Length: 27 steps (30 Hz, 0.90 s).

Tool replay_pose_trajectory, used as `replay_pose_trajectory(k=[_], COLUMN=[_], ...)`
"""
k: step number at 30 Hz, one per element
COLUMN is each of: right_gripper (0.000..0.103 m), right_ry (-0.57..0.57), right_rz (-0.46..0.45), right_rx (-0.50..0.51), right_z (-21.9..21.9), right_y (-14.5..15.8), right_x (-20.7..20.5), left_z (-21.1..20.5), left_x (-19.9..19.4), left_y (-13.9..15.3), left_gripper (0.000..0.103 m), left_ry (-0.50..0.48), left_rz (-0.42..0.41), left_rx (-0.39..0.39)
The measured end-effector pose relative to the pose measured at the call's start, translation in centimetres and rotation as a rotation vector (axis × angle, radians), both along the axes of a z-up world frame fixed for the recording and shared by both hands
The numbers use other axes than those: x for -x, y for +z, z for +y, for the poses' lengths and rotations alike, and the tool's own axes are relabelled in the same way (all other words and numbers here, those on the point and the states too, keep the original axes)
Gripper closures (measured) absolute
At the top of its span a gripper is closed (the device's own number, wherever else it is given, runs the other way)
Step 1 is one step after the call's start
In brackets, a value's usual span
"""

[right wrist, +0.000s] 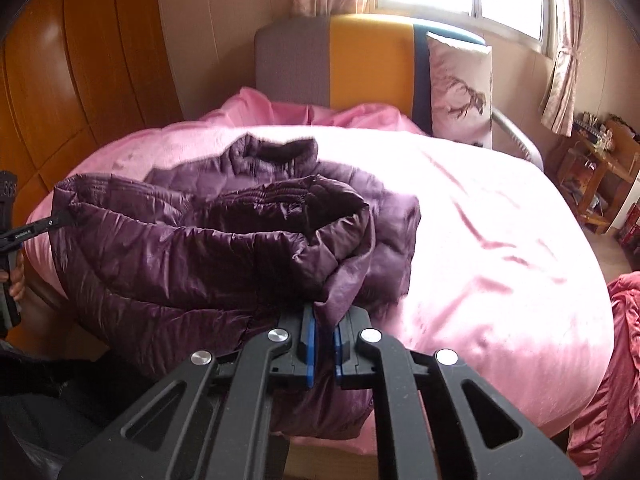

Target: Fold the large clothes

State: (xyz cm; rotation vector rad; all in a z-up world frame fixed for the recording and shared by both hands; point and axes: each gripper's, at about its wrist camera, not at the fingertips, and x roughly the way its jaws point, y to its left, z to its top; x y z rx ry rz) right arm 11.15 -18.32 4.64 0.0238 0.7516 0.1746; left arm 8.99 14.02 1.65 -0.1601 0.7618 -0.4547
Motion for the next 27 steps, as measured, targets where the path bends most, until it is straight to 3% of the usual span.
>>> replay_pose_trajectory(k=[6, 10, 14, 22, 27], right_gripper=[0.097, 0.097, 0.097, 0.097, 0.086], right_ry=[-0.063, -0.126, -0.198, -0.293, -0.329], right_rz=[-0.083, -0.097, -0.092, 0.025, 0.138], right_rx=[-0.048, -0.086, -0.062, 0.021, 0.010], right_z=[-0.8, -1.3, -1.1, -1.0, -1.8], right_y=[2.1, 1.9, 0.6, -4.9, -9.4], right_x=[-4.4, -8.2, -11.8, -18.9, -21.7], left_z=[-0.2, -1.1, -2.5, -4.7, -4.9], left_x=[-4.9, -9.3, -13.6, -20.6, -23.0], left_y=[2.4, 2.5, 1.6, -4.1, -8.7], left_gripper=[0.100, 0.100, 0.100, 0.100, 0.100], left_ry=[0.050, 0.096, 0.144, 0.220, 0.241], left_rz=[-0.088, -0.104, -0.102, 0.023, 0.114], left_rx=[0.047, 0.050, 0.032, -0.061, -0.119])
